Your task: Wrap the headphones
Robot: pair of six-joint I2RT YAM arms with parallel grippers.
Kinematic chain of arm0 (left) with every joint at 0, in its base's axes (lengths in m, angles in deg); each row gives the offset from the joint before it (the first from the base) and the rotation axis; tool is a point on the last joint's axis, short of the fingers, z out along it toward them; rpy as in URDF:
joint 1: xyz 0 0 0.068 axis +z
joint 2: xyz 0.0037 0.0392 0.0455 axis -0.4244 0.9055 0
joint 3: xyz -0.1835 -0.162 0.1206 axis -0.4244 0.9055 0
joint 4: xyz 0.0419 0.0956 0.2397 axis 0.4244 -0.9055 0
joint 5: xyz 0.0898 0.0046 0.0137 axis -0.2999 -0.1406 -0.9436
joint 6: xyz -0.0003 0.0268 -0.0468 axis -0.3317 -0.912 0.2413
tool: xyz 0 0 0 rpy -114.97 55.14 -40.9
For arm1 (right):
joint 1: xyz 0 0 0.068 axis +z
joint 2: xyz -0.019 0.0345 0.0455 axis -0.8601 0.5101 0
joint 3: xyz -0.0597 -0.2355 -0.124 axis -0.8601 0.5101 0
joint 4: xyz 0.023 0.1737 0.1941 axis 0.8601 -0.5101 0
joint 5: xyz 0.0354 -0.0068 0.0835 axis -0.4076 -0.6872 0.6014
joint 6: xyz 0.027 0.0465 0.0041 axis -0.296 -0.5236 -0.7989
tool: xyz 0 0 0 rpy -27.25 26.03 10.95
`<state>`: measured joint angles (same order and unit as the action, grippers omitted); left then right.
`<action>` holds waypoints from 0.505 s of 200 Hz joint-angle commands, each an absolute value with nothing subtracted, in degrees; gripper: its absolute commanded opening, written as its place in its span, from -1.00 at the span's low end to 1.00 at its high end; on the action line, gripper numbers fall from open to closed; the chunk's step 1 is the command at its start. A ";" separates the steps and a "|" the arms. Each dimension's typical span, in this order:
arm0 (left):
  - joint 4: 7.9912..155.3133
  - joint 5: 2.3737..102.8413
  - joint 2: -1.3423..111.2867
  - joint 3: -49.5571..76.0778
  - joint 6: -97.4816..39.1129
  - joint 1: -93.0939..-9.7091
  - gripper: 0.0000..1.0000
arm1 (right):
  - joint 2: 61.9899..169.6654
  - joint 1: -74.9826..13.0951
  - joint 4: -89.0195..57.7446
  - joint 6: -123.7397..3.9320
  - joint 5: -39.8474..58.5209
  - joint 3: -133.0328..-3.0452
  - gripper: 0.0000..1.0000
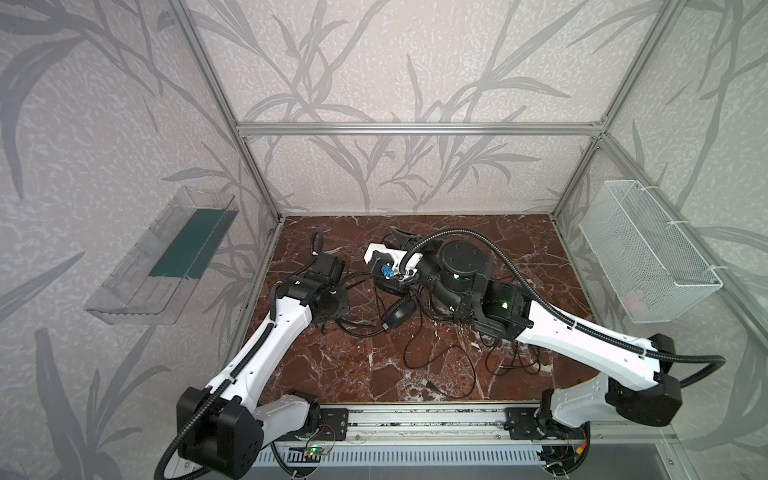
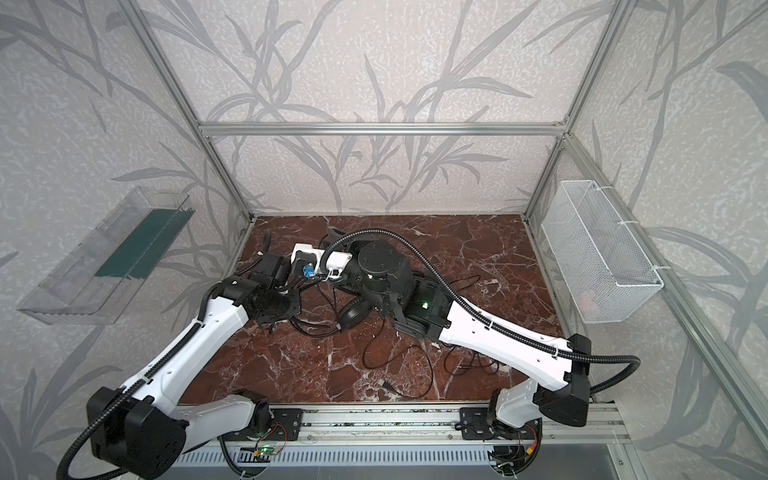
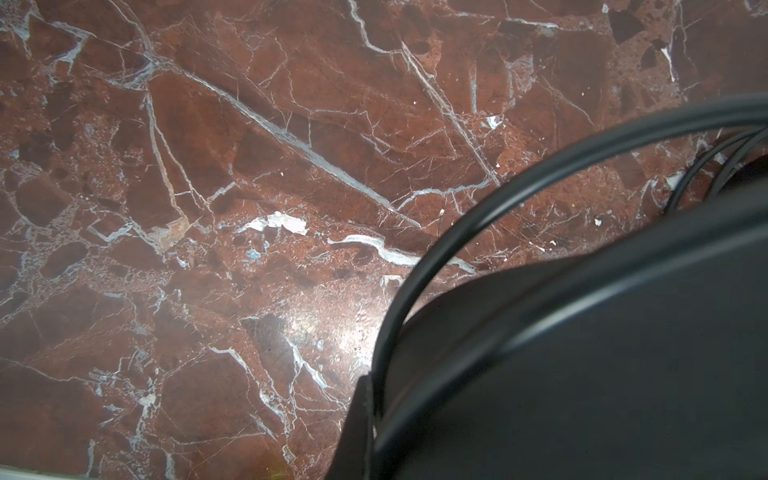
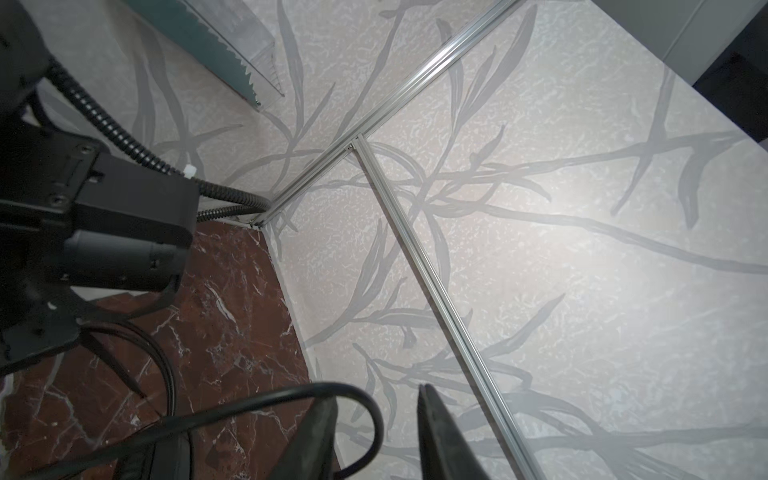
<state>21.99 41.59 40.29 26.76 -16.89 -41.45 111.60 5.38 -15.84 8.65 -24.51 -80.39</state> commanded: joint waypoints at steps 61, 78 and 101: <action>17.26 48.56 31.36 26.44 -17.90 -43.48 -1.00 | 116.56 -3.72 -15.34 2.23 -14.88 -92.41 -0.12; 16.23 50.52 30.11 25.73 -18.27 -43.87 -1.00 | 117.29 -5.21 -15.17 0.31 -12.48 -92.65 -0.13; 14.66 52.74 29.11 24.34 -18.52 -44.01 -1.00 | 118.02 -6.44 -17.00 -2.00 -10.18 -92.61 -0.12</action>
